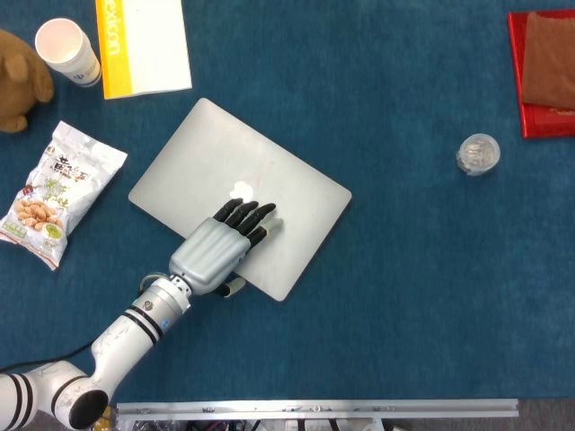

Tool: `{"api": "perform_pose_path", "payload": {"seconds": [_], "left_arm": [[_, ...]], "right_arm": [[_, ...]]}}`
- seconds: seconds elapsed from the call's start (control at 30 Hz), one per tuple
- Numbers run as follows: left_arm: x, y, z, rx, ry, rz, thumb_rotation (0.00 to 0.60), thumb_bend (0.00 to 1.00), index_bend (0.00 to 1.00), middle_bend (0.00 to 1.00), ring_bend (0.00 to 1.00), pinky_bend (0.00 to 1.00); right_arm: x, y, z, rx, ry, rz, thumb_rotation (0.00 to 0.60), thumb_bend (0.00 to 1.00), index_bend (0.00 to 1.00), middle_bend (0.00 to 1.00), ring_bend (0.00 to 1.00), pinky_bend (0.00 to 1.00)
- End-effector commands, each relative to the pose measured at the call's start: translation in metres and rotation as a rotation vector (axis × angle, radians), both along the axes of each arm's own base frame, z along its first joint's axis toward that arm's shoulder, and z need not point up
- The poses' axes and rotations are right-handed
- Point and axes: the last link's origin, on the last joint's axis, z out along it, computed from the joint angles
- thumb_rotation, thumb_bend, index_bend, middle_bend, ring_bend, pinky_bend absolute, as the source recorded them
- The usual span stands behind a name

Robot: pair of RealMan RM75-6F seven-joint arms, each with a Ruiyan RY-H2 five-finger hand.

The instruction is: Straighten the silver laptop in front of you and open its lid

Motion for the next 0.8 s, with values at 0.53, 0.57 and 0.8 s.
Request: {"api": "perform_pose_path", "payload": {"seconds": [0.53, 0.57, 0.8], "left_arm": [[0.019, 0.005, -0.014, -0.017, -0.023, -0.005, 0.600, 0.25, 0.00, 0.00, 0.00, 0.00], [0.021, 0.006, -0.015, -0.019, -0.024, -0.007, 0.600, 0.25, 0.00, 0.00, 0.00, 0.00], [0.032, 0.011, -0.022, -0.023, -0.038, -0.015, 0.600, 0.25, 0.00, 0.00, 0.00, 0.00]], "right_arm": [[-0.003, 0.003, 0.005, -0.013, -0.003, -0.007, 0.600, 0.28, 0.09, 0.08, 0.05, 0.15], [-0.003, 0.003, 0.004, -0.012, -0.002, -0.007, 0.600, 0.28, 0.09, 0.08, 0.05, 0.15], [-0.003, 0.004, 0.004, -0.013, -0.003, -0.005, 0.600, 0.29, 0.09, 0.08, 0.05, 0.15]]}}
